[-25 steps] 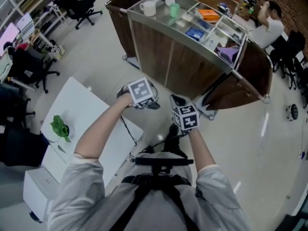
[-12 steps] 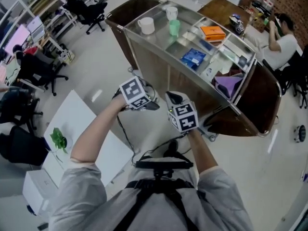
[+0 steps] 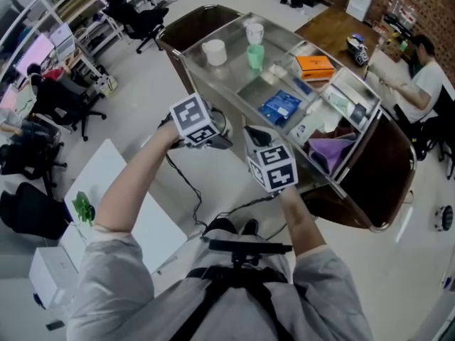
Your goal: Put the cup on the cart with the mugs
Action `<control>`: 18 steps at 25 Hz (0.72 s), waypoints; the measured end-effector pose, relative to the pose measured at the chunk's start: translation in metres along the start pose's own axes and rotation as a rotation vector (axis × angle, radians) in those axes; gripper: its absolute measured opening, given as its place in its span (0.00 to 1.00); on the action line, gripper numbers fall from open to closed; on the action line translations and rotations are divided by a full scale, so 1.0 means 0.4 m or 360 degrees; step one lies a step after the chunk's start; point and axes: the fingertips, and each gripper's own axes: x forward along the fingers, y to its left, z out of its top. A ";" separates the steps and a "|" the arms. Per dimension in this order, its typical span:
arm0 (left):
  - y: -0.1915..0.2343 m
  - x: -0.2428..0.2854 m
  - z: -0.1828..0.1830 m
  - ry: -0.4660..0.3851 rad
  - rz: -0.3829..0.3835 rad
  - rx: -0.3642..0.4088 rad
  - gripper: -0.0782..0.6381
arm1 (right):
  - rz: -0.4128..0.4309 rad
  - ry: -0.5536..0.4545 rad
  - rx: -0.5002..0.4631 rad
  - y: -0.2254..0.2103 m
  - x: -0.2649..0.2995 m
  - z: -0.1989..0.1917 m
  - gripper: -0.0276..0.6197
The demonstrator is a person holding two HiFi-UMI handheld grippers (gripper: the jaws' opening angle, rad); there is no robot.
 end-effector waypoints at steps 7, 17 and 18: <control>0.157 -0.083 0.094 0.0042 0.0038 0.0050 0.72 | -0.0015 -0.0028 -0.0078 -0.081 0.062 0.125 0.05; 0.407 -0.101 0.207 0.0037 0.0018 0.0121 0.72 | -0.0077 -0.0013 -0.0022 -0.214 0.212 0.240 0.05; 0.431 -0.094 0.216 0.0038 0.0009 0.0132 0.72 | -0.0094 -0.0010 -0.0020 -0.228 0.229 0.251 0.05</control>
